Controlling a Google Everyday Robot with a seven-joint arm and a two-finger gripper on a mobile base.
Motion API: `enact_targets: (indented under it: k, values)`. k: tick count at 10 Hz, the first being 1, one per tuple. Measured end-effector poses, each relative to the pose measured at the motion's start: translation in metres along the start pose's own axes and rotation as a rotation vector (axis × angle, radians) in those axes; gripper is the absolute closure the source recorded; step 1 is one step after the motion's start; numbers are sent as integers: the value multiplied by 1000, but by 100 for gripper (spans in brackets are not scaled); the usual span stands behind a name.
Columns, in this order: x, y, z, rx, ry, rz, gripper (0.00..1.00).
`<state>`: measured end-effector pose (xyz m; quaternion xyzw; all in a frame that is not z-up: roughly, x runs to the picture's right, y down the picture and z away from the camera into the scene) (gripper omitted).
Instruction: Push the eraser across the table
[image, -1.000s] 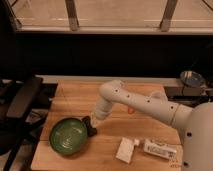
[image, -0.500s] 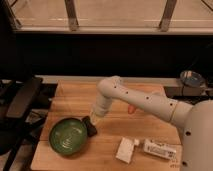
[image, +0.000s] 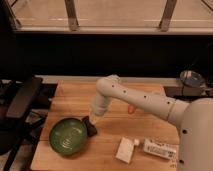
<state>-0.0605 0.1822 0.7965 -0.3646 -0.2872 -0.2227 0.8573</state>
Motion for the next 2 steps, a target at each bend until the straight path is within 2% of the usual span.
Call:
enact_targets:
  k: [2]
  values:
    - [7,1,23,-31,6,-18,100]
